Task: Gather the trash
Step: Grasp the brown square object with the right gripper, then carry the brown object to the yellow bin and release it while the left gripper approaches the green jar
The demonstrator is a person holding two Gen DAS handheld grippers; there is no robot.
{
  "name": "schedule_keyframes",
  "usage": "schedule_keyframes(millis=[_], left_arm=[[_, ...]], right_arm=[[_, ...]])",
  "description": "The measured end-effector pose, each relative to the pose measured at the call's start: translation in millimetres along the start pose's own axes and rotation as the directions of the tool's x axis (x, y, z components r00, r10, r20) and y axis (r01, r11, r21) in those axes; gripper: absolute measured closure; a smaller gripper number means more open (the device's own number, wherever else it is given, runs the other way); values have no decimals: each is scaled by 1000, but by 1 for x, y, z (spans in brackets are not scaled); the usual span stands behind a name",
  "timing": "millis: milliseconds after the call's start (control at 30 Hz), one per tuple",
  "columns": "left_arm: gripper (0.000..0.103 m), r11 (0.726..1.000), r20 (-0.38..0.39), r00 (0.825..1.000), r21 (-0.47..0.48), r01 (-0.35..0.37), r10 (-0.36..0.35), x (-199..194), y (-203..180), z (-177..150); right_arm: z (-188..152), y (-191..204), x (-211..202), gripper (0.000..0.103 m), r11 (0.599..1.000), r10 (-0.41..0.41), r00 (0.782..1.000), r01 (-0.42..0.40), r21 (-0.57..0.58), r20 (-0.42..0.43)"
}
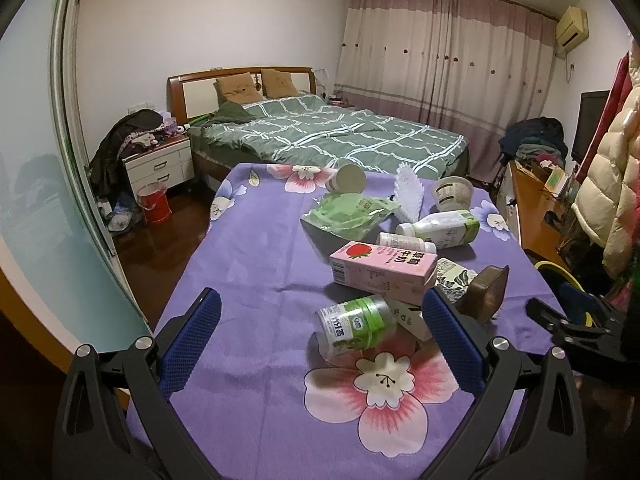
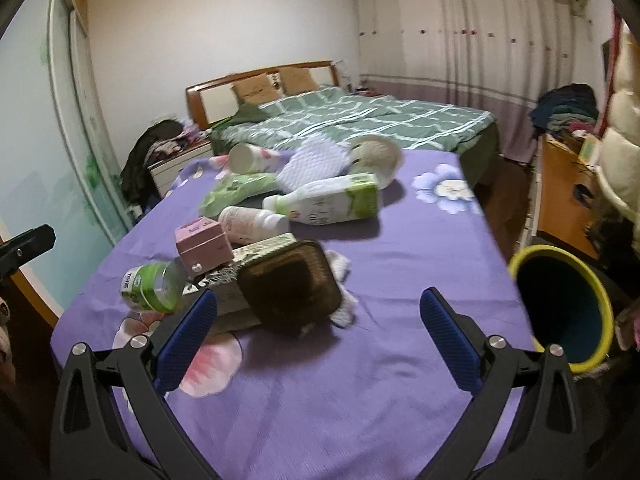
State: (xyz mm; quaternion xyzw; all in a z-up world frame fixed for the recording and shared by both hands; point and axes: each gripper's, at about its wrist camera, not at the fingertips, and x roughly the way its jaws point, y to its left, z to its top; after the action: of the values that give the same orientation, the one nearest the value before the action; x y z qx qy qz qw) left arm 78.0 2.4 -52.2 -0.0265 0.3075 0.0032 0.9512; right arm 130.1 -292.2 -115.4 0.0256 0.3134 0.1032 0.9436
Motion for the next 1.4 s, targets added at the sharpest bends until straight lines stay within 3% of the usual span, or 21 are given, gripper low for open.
schedule_keyframes(millis=[533, 600, 667, 967, 1233, 1400], left_arm=[[4, 1000, -59, 998, 26, 12, -11, 41, -12, -2], [4, 999, -60, 998, 29, 14, -13, 43, -14, -2], [4, 999, -64, 998, 33, 17, -14, 44, -16, -2], [4, 998, -76, 997, 50, 34, -30, 47, -25, -5], [4, 997, -104, 993, 57, 57, -51, 59, -35, -11], [4, 996, -129, 990, 51, 69, -62, 70, -40, -14]], right_arm=[[9, 13, 67, 7, 995, 48, 997, -53, -83, -67], [9, 13, 69, 17, 995, 53, 996, -58, -83, -68], [9, 11, 71, 34, 994, 65, 995, -72, -83, -78], [15, -6, 49, 35, 995, 97, 995, -98, -31, -21], [20, -76, 29, 34, 992, -73, 997, 70, 106, 26], [17, -143, 23, 34, 943, -243, 970, 236, 235, 2]])
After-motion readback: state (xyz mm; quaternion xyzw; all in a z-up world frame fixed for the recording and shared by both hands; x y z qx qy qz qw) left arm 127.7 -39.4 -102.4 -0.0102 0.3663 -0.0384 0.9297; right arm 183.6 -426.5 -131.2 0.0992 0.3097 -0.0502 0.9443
